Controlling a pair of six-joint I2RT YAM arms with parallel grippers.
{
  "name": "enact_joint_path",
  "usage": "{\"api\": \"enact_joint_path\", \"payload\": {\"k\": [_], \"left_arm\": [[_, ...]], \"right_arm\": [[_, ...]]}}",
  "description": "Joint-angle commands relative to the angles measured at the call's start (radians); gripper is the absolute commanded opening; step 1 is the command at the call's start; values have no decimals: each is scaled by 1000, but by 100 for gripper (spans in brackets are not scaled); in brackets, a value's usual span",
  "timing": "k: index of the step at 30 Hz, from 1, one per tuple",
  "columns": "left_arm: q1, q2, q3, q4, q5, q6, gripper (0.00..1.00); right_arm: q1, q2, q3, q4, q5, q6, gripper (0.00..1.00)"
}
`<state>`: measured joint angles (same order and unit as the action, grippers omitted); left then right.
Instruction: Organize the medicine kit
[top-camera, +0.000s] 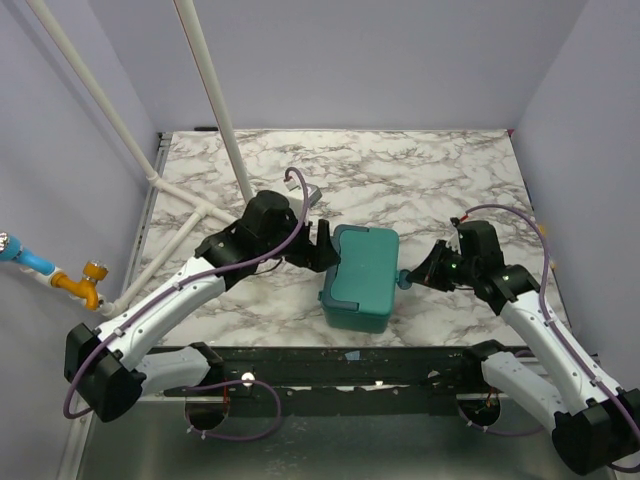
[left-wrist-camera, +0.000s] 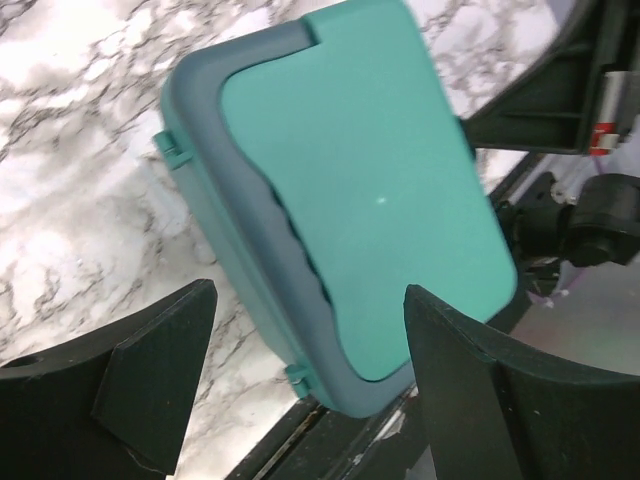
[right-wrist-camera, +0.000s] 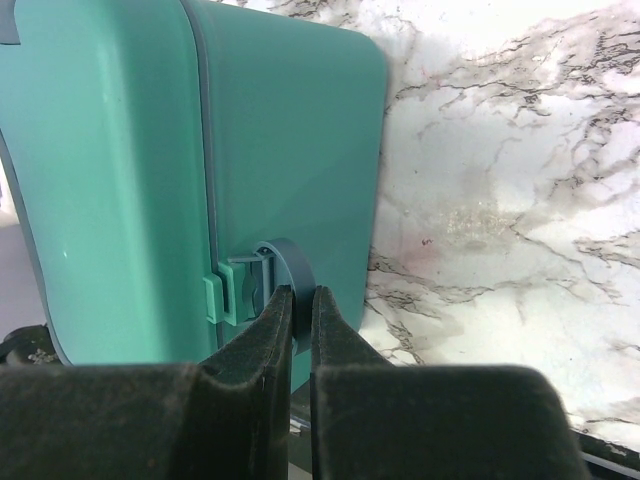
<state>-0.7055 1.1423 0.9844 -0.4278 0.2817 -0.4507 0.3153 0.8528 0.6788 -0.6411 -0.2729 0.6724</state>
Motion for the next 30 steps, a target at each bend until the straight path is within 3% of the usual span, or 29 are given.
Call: {"api": "enact_joint_path", "payload": {"k": [1,15,30], "left_arm": [[-34,24,60,54,123,-26,78],[-174,249,76,249,247,-143,77],[-217,362,39,254,157,-121,76]], "right_arm": [[5,-11,31,11,-5,-17,1],[4,-4,79,-26,7,-42,1],[4,47,188,-87,26,-88,1]]}}
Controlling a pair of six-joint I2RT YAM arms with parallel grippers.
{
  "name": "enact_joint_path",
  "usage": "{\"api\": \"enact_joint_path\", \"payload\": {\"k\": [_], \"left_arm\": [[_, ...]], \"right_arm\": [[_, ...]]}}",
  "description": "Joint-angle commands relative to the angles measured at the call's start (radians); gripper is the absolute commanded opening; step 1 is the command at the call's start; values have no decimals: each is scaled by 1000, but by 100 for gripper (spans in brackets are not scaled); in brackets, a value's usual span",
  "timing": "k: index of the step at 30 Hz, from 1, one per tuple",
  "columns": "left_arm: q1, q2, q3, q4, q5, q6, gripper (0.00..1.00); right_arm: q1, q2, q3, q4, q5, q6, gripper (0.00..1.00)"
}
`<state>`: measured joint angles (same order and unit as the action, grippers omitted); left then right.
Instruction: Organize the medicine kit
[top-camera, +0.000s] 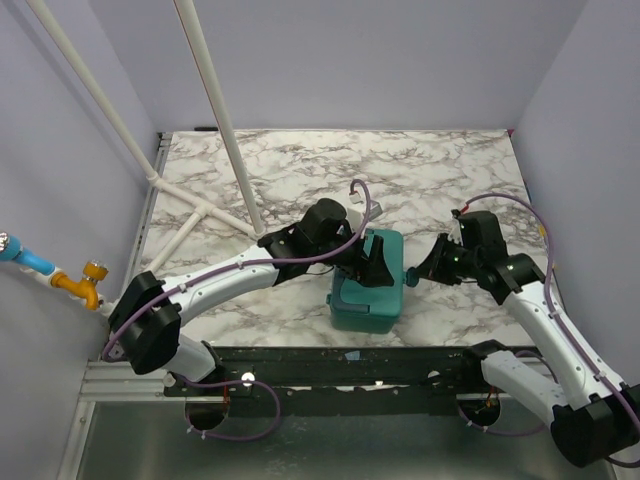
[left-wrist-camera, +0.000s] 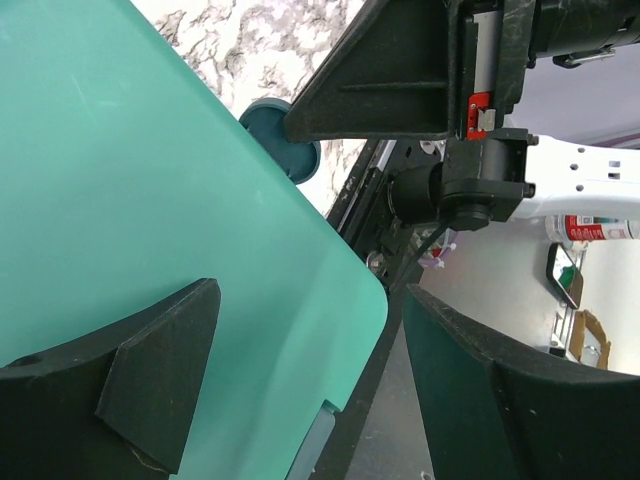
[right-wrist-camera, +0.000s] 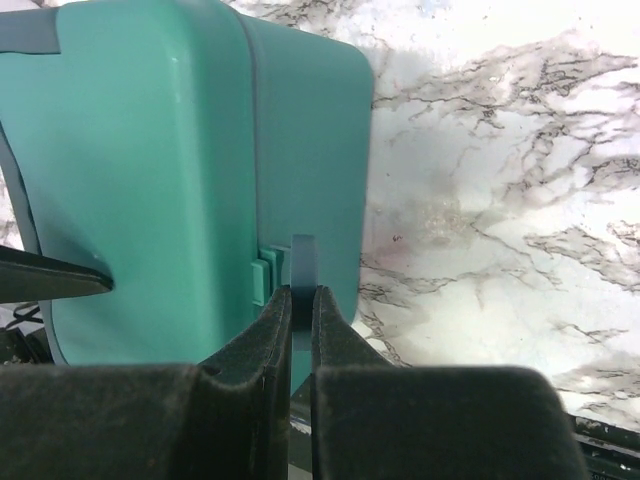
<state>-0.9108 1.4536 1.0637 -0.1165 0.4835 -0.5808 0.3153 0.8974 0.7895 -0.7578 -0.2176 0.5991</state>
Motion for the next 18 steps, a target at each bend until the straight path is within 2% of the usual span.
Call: {"api": "enact_joint_path", "payload": {"k": [1,13,18], "left_arm": [[-13,55,-42,-58,-46,11,77],[-17,77,-45,-47,-52,24,76],[-17,77,-47,-44,-46,27,76]], "right_arm": [[5,7,84,27,-30,-17,1],[4,51,127,37,-97,-10,1],[5,52,114,46,-109,0,5]]}}
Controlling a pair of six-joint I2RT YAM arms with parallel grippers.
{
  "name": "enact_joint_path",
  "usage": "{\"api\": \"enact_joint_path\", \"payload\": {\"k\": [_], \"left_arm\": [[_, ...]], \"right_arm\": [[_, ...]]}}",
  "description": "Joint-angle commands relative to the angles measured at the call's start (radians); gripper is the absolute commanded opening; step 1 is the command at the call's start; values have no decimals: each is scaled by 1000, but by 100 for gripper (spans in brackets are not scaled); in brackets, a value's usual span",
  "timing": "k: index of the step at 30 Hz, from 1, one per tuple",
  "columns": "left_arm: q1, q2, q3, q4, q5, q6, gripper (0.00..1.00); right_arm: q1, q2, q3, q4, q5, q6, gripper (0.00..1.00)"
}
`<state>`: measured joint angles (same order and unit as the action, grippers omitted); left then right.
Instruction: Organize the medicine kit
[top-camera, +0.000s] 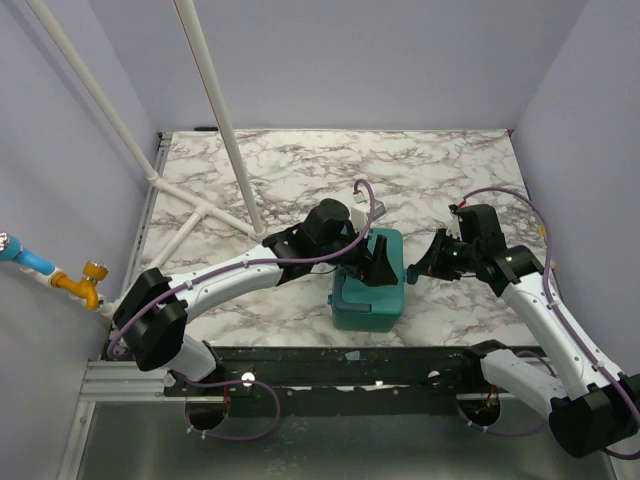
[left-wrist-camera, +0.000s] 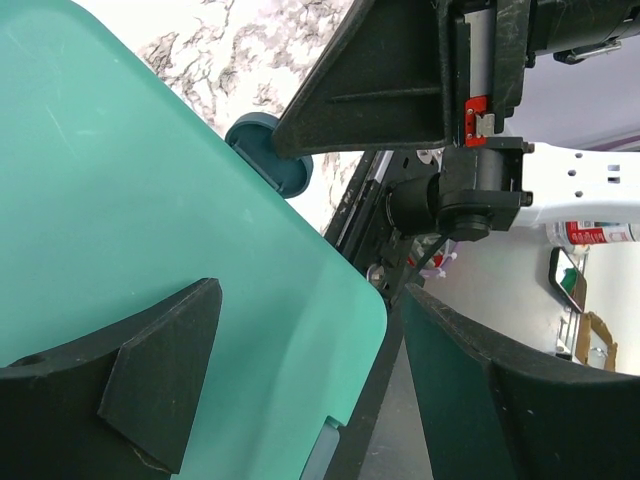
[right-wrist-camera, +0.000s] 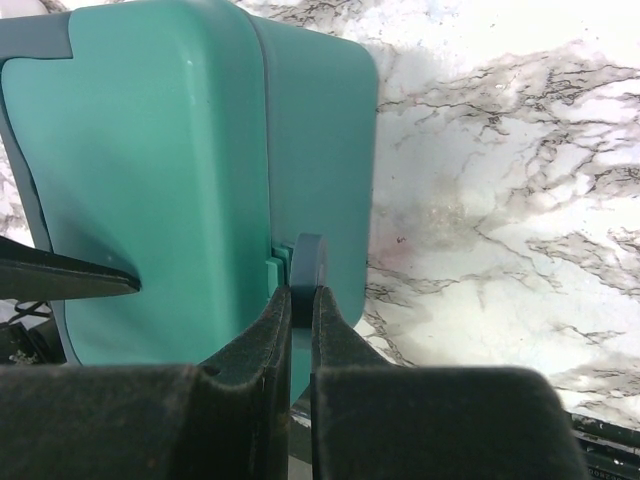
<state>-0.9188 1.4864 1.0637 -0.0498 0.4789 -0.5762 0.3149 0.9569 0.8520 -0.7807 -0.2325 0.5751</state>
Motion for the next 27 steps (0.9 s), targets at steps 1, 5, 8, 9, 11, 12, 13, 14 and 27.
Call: {"api": "enact_joint_path", "payload": {"k": [1,5,8,9,11,12,13,14,27], "left_arm": [[-9,44,-47,-110,-41,24,76],[-9,41,-50,-111,-38,27,75],[-9,38,-53,-111,-36,27,75],[-9,38,-54,-111,-37,27,75],[-9,36,-57,-110,-36,27,75],[-9,35,-59,-110,-37,27,75],[-9,35,-61,-110,-37,27,75],[-9,30,-64,-111,-38,27,75],[-9,31,-64,-121,-40,35,75]], "right_arm": [[5,-7,47,71,-95,25,7],[6,-7,23,93,-123,36,14],[6,-13,6,115,-142,51,17],[5,-12,3,119,-145,55,18],[5,-12,-5,125,-149,60,19],[4,-12,-8,128,-152,62,20],[5,-13,-15,133,-157,64,21],[4,-16,-35,149,-172,77,23],[6,-109,-35,114,-46,98,26]]}}
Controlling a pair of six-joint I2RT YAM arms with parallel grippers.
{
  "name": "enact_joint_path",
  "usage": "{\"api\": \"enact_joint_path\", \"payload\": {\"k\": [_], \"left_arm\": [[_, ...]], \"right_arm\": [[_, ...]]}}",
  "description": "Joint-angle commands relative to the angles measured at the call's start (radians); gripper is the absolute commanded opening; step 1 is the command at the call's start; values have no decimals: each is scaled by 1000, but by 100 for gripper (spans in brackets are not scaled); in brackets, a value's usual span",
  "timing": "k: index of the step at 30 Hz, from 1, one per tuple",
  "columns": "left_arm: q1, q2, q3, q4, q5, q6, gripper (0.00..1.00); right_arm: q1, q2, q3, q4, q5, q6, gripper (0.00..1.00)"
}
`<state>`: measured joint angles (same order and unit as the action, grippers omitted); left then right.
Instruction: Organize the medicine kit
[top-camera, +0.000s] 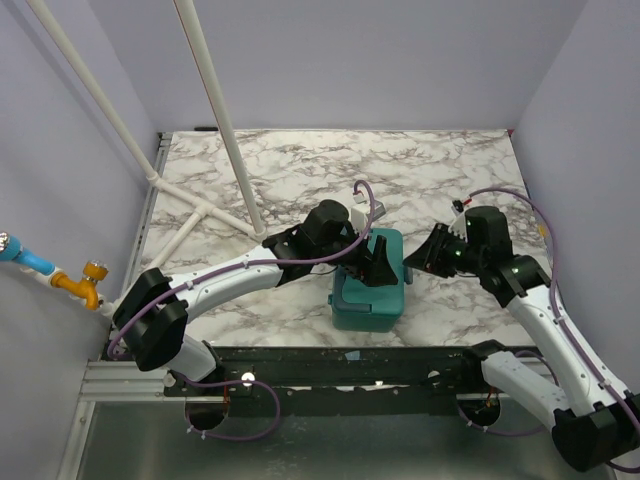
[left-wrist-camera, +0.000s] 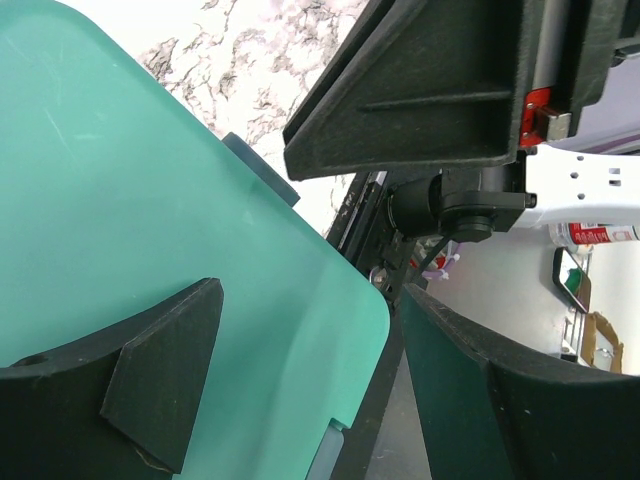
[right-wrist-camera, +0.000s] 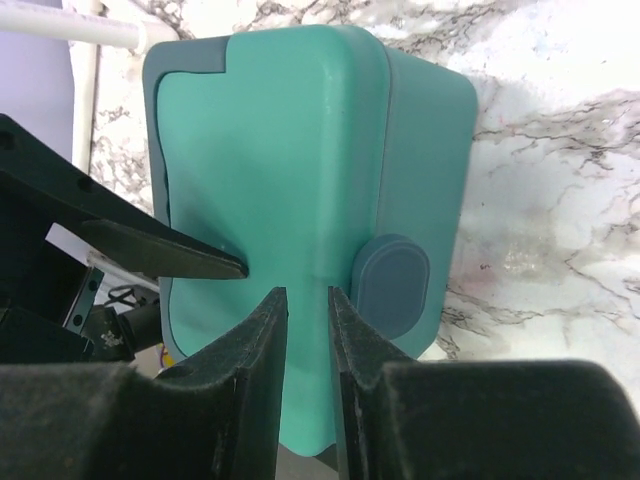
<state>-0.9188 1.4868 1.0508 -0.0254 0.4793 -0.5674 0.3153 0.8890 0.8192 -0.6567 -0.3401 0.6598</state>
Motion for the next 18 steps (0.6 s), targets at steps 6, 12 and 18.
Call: {"api": "enact_joint_path", "payload": {"k": [6,12,18], "left_arm": [[-9,27,-54,-148,-43,26,75],[-9,26,-53,-154,-43,27,75],[-10,20,-55,-160,-47,31,75]], "right_arm": [[5,-45,-31,-36,101,10,26],[4,-38,-76,7,78,33,24],[4,-21,-103,51,44,49,23]]}}
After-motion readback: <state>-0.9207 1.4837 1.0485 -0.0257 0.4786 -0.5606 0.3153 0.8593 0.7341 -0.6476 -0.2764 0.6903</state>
